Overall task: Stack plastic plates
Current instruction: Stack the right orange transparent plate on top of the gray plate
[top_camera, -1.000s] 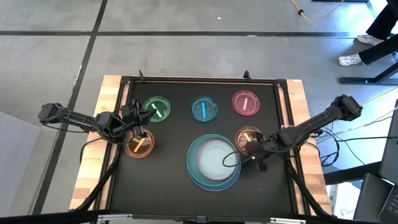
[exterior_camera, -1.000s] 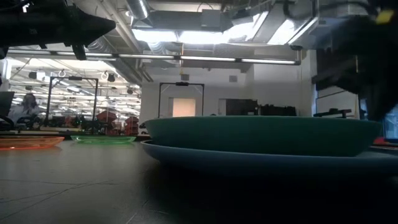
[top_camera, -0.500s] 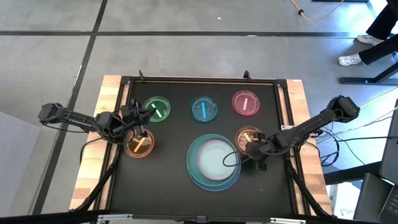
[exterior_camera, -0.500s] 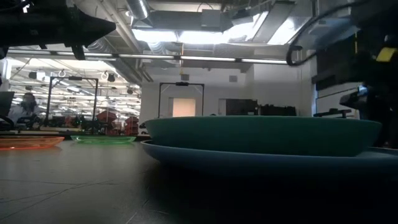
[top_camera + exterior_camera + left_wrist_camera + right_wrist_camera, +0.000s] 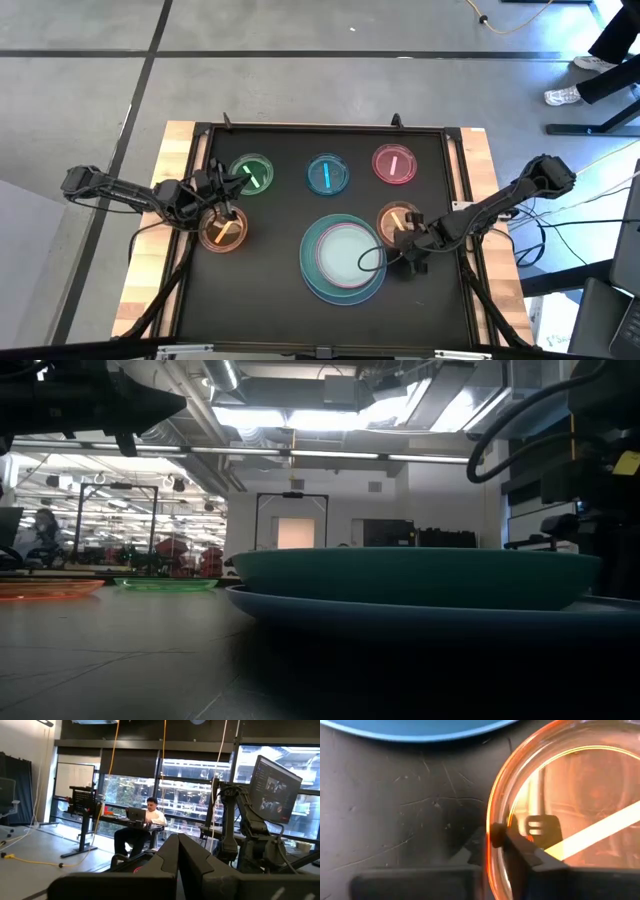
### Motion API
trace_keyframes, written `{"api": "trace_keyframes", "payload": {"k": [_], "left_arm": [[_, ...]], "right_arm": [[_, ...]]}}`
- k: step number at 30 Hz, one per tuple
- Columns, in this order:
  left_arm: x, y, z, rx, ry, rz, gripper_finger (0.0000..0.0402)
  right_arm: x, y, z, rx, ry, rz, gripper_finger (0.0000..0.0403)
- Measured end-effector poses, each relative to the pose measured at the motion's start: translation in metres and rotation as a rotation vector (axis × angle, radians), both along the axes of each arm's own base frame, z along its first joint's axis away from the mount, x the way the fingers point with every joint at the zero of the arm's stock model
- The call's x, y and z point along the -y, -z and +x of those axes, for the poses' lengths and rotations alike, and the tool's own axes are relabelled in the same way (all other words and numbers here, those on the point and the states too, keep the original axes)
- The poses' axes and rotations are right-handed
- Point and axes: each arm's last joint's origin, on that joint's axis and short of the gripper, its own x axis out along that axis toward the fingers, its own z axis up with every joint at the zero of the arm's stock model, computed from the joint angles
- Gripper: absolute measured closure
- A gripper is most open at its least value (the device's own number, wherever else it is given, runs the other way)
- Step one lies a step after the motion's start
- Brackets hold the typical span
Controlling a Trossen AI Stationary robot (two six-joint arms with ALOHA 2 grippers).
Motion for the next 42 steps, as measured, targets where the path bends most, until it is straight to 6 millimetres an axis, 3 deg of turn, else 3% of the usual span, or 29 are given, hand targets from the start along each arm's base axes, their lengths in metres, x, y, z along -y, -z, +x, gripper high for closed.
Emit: {"api": "trace_keyframes", "payload": {"k": [3, 7, 13, 22, 32, 36, 42], "left_arm": [[0.000, 0.000, 0.000, 0.001, 0.000, 0.000, 0.0400], [0.000, 0.000, 0.000, 0.001, 0.000, -0.001, 0.0400], [0.000, 0.000, 0.000, 0.001, 0.001, -0.002, 0.0400], [0.000, 0.000, 0.000, -0.007, -0.006, 0.016, 0.0400], [0.000, 0.000, 0.000, -0.009, -0.007, 0.020, 0.0400], [0.000, 0.000, 0.000, -0.009, -0.006, 0.020, 0.0400], [0.000, 0.000, 0.000, -0.010, -0.006, 0.020, 0.0400]], "right_arm": [[0.001, -0.001, 0.001, 0.010, -0.001, -0.028, 0.0397], [0.002, -0.006, 0.005, 0.036, 0.008, -0.109, 0.0391], [-0.003, -0.033, 0.017, 0.052, -0.005, -0.156, 0.0401], [-0.016, -0.072, 0.045, 0.267, -0.069, -0.110, 0.0400], [-0.028, -0.090, 0.064, 0.500, -0.205, -0.027, 0.0401], [-0.037, -0.091, 0.074, 0.558, -0.321, 0.080, 0.0400], [-0.046, -0.064, 0.086, 0.463, -0.376, 0.138, 0.0400]]}}
